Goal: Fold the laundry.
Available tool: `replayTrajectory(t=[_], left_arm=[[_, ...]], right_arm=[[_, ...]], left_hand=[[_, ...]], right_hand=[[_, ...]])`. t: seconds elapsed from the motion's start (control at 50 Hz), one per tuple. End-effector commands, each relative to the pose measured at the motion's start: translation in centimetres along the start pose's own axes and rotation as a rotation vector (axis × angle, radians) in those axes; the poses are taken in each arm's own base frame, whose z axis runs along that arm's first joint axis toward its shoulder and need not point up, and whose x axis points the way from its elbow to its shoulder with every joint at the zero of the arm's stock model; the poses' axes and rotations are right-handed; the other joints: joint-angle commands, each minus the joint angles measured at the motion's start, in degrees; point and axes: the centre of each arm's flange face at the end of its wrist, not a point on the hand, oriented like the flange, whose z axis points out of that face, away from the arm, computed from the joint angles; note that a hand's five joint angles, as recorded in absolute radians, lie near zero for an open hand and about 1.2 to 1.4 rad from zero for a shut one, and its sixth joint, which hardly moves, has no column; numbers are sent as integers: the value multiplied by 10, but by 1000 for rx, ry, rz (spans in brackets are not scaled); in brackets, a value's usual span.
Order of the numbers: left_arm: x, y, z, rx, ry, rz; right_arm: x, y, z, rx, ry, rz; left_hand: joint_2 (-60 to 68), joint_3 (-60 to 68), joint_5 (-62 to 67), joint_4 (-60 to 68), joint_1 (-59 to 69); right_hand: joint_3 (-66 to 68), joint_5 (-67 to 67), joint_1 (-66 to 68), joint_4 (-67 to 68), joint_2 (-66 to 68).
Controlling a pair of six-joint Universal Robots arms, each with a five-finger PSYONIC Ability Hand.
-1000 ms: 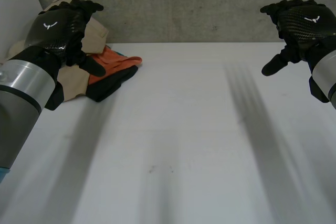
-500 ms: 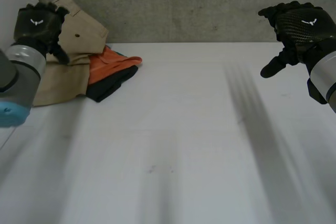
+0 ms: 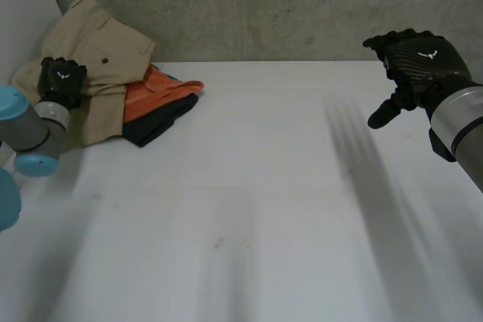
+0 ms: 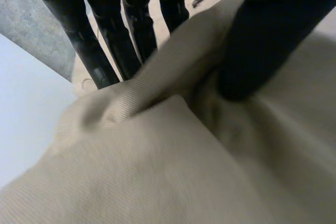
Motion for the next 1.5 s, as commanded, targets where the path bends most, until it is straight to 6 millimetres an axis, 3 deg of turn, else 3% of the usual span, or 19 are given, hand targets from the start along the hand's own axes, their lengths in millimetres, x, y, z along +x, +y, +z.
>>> replayTrajectory(t=[0.02, 0.08, 0.16, 0.18, 0.2, 0.24, 0.28, 0.32, 0.38, 0.58, 0.66, 0.68, 0.74, 0.76, 0.84, 0.98, 1.14, 1.3, 1.5], left_arm=[[4, -18, 0, 27, 10, -1], [3, -43, -6, 48, 21, -12], [0, -108, -28, 160, 29, -44], [0, -108, -28, 160, 29, -44], [3, -143, -44, 232, 36, -81], [7, -168, -58, 285, 55, -122], [18, -216, -93, 378, 151, -220], [23, -236, -111, 418, 214, -257], [49, -270, -166, 475, 442, -345], [132, -292, -301, 381, 1005, -443], [144, -294, -328, 327, 1100, -449], [144, -293, -329, 316, 1106, -452], [141, -292, -330, 275, 1113, -458], [140, -292, -329, 267, 1108, -458], [128, -290, -319, 225, 1059, -460], [82, -289, -291, 148, 855, -465], [34, -265, -246, 1, 477, -472], [49, -222, -218, -184, 377, -423], [82, -156, -174, -349, 411, -316]], right_arm=[[-1, 4, 2, -13, -2, 0], [1, 4, 3, -12, 1, 0], [3, 3, 3, -9, 8, 2], [3, 2, 3, -5, 8, 1], [4, 1, 3, -2, 11, 1], [5, -2, 3, 7, 14, 0], [5, -5, 2, 14, 15, -1], [6, -9, 1, 26, 17, -2], [7, -17, -3, 47, 21, -5], [16, -26, -4, 73, 33, -43], [15, -25, -4, 69, 29, -86], [14, -24, -3, 64, 29, -95], [12, -20, -3, 43, 13, -119], [12, -19, -2, 40, 13, -123], [8, -8, 4, -7, -26, -163], [-3, 9, 10, -128, -148, -226], [-12, 16, 31, -168, -262, -219], [-55, 32, 65, -125, -383, -241], [-89, 81, 116, -107, -435, -239]], left_hand=[[255, 252, 270, 255, 278], [255, 252, 270, 255, 278], [255, 252, 270, 255, 278], [255, 252, 270, 255, 278], [255, 252, 270, 255, 278], [255, 252, 270, 255, 278], [255, 252, 270, 255, 278], [255, 252, 270, 255, 278], [255, 252, 270, 255, 278], [255, 252, 270, 255, 278], [255, 252, 270, 255, 278], [226, 224, 242, 227, 250], [-422, -424, -406, -421, -398], [-445, -448, -430, -445, -422], [-430, -432, -414, -429, -406], [-427, -429, -411, -426, -403], [-415, -417, -399, -414, -391], [-420, -422, -404, -419, -396], [-408, -410, -393, -408, -384]], right_hand=[[-23, -27, -32, -20, -25], [-23, -27, -32, -20, -25], [-23, -27, -32, -20, -25], [-23, -27, -32, -20, -25], [-23, -27, -32, -20, -25], [-23, -27, -32, -20, -25], [-23, -27, -32, -20, -25], [-23, -27, -32, -20, -25], [-23, -27, -32, -20, -25], [-23, -27, -32, -20, -25], [-23, -27, -32, -20, -25], [-23, -27, -32, -20, -25], [-23, -27, -32, -20, -25], [-23, -27, -32, -20, -25], [-23, -27, -32, -20, -25], [-23, -27, -32, -20, -25], [-23, -27, -32, -20, -25], [-23, -27, -32, -20, -25], [11, 7, 3, 14, 10]])
